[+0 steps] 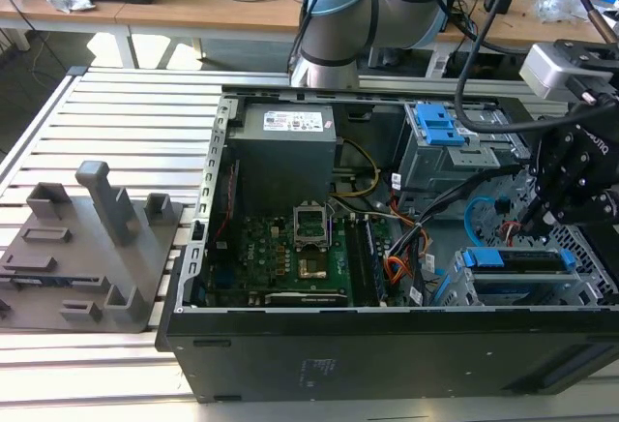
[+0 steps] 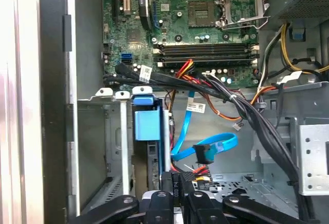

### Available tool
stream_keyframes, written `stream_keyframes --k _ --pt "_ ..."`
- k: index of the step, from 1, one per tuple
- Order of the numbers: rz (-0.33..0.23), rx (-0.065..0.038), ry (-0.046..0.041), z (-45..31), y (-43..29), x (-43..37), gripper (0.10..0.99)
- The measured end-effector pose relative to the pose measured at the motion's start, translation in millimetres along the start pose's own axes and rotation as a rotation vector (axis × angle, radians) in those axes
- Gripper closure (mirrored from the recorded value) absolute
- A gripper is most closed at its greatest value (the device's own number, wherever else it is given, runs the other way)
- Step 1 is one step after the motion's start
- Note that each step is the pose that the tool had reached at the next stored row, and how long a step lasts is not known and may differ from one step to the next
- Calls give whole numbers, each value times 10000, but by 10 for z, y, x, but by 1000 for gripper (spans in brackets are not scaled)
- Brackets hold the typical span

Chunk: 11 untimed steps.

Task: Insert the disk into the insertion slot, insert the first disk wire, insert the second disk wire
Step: 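Insert the first disk wire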

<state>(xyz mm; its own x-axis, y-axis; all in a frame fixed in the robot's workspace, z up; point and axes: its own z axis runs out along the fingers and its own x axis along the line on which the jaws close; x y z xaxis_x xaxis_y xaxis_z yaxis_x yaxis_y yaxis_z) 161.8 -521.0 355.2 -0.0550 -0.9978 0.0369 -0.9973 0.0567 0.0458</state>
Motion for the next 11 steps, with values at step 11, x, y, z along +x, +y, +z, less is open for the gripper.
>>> stream_keyframes --k 11 --pt "0 -2 -1 33 -69 113 910"
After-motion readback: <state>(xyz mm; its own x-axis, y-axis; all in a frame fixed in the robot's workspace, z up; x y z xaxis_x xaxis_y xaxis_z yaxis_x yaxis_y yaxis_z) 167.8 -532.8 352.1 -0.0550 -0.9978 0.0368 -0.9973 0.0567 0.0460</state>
